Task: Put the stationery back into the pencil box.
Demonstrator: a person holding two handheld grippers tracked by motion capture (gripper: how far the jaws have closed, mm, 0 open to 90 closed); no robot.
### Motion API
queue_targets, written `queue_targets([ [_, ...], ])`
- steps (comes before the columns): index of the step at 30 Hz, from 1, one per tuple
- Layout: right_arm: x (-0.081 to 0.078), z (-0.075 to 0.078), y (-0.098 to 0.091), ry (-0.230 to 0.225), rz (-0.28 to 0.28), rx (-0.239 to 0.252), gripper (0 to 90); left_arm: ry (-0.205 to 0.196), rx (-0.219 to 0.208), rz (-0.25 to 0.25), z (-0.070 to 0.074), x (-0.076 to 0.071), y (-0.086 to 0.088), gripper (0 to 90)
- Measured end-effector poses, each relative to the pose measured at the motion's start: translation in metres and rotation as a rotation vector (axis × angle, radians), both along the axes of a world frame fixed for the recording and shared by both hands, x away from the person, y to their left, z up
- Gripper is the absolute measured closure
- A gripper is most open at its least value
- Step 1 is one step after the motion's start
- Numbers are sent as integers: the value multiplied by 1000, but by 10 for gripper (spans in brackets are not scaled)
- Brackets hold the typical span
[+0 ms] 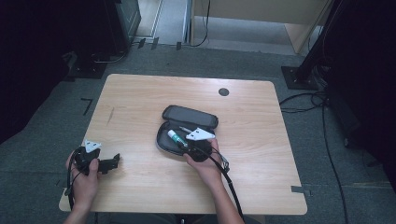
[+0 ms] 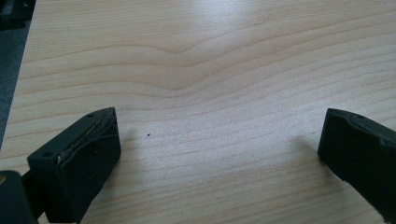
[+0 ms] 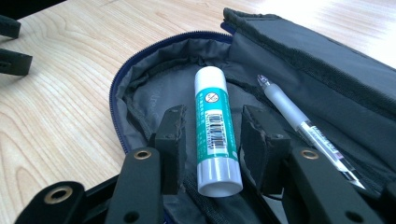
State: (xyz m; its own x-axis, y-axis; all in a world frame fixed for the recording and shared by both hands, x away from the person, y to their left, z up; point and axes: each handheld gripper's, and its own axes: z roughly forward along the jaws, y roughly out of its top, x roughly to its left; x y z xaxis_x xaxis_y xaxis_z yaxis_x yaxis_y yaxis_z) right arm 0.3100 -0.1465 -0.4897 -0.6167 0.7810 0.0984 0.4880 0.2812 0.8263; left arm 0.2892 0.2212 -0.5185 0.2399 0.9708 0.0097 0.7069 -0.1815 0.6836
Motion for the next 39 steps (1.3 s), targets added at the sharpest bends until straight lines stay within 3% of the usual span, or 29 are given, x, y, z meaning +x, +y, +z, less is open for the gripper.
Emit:
queue_targets([
  [7,-6,9,-8,-15,-2,14,579,0,0,0,0,0,0,0],
  [12,-9,14,-17,17,3,11,457,0,0,0,0,0,0,0],
  [17,-15,21,-26,28,12,-36,293,0,0,0,0,0,0,0],
  [27,-23,33,-58,62,-111,-58,6,1,1,-1,0,0,0,0],
  [39,-39,43,-111,60,-167,-27,0,1,2,-2,0,0,0,0],
])
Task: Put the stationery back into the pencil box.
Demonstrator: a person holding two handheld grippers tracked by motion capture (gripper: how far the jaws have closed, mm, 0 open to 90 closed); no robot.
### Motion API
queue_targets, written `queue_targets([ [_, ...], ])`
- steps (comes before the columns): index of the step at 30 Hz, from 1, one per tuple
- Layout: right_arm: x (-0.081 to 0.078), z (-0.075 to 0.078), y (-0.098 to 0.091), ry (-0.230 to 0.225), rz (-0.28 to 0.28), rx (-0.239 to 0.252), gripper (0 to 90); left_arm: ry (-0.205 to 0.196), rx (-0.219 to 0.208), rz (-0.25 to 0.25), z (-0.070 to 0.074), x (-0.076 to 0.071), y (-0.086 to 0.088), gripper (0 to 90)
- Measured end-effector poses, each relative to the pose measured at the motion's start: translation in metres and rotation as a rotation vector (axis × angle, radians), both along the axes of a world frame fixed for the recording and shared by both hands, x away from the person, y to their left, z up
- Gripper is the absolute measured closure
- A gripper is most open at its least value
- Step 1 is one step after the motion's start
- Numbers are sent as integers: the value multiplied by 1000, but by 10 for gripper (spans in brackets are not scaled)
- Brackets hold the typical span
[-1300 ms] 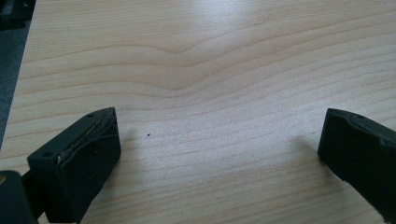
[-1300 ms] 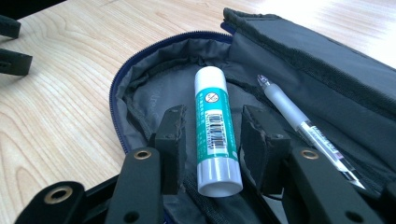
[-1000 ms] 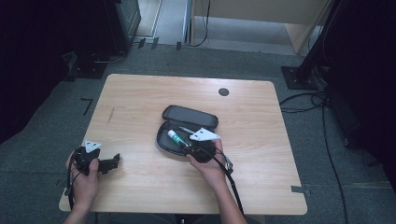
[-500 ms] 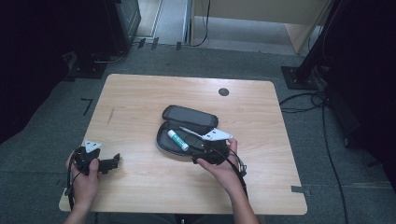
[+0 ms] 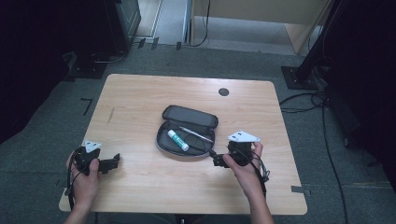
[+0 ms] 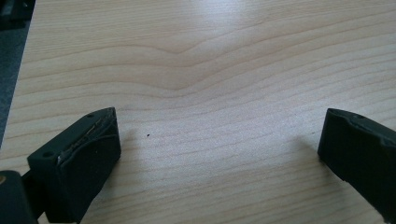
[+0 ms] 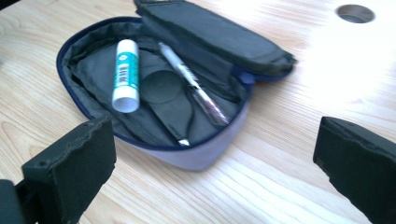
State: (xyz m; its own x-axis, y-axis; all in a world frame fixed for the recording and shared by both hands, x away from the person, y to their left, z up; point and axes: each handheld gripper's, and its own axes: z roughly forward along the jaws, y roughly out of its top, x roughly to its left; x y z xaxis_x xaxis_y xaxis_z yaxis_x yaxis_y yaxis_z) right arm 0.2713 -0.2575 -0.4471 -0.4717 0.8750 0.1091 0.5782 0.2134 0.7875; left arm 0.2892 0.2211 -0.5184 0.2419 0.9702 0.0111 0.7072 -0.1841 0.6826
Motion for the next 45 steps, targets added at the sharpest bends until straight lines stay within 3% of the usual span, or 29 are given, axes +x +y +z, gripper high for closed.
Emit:
queue_targets([
  [24,-40,-14,-98,33,-156,8,0,-2,-2,-3,0,0,-1,0],
  [35,-69,-33,-156,56,-238,-2,0,-1,0,-9,0,-1,-1,0],
  [41,-79,-48,-174,36,-267,-30,0,0,-1,-8,0,-2,-2,0],
  [43,-80,-55,-180,47,-289,8,0,-2,-2,-7,0,-2,-2,0],
  [45,-82,-59,-181,50,-302,-3,0,-2,-1,-7,0,-2,-2,0],
])
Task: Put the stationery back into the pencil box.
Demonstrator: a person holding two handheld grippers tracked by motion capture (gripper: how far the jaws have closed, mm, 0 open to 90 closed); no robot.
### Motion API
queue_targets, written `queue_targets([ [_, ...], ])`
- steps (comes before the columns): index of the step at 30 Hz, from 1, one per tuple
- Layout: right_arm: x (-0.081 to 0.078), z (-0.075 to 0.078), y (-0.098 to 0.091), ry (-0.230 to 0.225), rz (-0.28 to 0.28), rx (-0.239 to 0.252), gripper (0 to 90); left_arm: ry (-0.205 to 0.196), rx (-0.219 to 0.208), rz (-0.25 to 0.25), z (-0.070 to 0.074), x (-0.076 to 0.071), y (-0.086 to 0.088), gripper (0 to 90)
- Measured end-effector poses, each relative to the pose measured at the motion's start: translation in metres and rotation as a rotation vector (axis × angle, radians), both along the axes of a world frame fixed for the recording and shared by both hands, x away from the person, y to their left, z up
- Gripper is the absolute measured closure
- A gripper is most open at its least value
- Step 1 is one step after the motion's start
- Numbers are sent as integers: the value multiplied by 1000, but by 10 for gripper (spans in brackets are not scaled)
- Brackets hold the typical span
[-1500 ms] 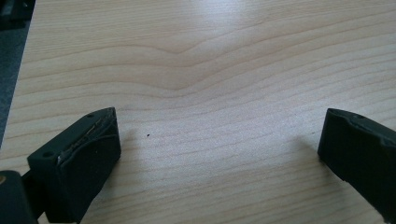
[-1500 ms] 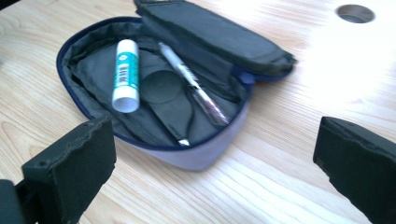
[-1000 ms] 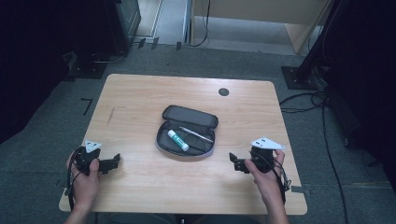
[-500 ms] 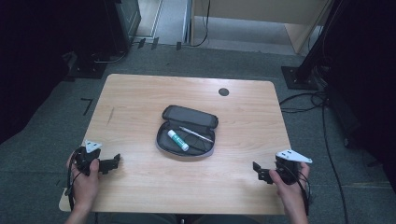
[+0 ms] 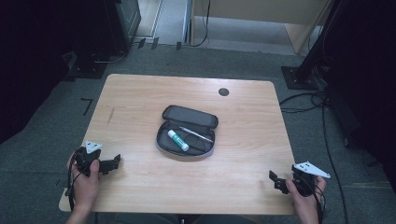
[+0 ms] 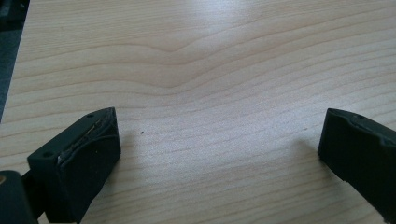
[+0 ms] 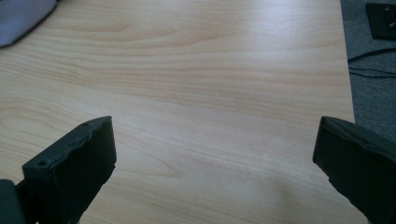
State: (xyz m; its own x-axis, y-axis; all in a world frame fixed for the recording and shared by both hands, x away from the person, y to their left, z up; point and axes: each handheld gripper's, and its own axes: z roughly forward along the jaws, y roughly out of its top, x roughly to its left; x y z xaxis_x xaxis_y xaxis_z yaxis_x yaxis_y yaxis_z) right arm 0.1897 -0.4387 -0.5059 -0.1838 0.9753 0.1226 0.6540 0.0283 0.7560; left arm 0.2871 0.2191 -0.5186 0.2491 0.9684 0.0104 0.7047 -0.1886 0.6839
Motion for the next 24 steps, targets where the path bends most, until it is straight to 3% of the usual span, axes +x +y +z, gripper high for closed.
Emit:
queue_targets([
  [6,-2,-11,1,26,-8,-33,0,0,0,-2,0,0,0,0],
  [7,-1,-12,2,27,-6,-70,0,0,0,-2,0,0,0,0],
  [9,0,-13,3,23,-23,-94,6,0,0,-2,0,0,0,0],
  [13,3,-16,4,28,-32,-77,48,0,0,-1,0,1,0,0],
  [24,0,-20,9,49,3,-115,46,1,0,22,0,2,0,0],
])
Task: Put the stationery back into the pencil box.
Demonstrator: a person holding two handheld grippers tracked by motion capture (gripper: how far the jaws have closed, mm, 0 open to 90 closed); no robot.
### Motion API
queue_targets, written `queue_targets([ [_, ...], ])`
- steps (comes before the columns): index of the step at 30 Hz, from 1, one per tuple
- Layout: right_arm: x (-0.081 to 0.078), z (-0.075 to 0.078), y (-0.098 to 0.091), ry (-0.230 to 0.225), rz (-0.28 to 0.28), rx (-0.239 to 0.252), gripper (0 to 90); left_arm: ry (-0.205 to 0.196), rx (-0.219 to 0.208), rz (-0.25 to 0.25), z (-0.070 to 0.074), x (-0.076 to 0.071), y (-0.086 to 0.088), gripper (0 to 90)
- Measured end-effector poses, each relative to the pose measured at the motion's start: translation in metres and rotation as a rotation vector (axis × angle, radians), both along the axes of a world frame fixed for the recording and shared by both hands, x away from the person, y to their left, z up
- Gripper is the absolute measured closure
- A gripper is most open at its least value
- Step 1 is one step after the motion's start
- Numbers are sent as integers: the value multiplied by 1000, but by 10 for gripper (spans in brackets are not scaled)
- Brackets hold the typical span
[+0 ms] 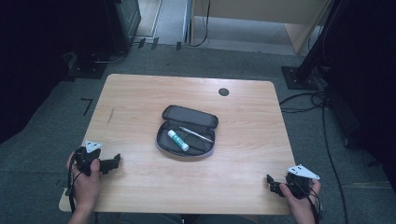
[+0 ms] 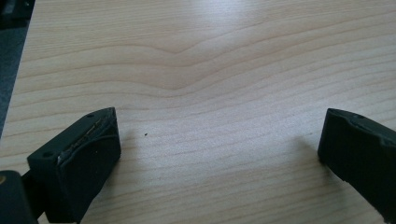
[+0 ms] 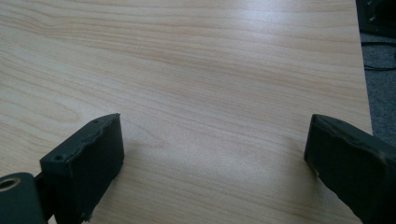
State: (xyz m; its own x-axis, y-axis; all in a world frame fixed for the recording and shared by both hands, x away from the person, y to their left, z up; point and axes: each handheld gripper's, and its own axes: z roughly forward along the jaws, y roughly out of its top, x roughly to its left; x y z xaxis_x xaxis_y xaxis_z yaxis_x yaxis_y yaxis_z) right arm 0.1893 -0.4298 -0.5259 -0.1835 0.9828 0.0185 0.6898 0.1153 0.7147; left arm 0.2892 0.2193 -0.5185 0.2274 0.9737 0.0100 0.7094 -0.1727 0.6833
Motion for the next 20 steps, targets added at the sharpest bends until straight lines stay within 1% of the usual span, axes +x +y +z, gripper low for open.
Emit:
queue_targets([
  [6,0,0,0,4,7,5,43,0,-1,8,0,1,0,0],
  [13,3,0,1,11,42,7,22,0,-2,9,0,1,0,0],
  [16,3,0,2,12,39,6,18,0,-1,14,0,1,0,0],
  [18,3,0,2,13,39,5,18,0,0,31,0,1,-2,0],
  [20,3,0,2,14,37,6,17,0,-1,30,0,1,-5,0],
])
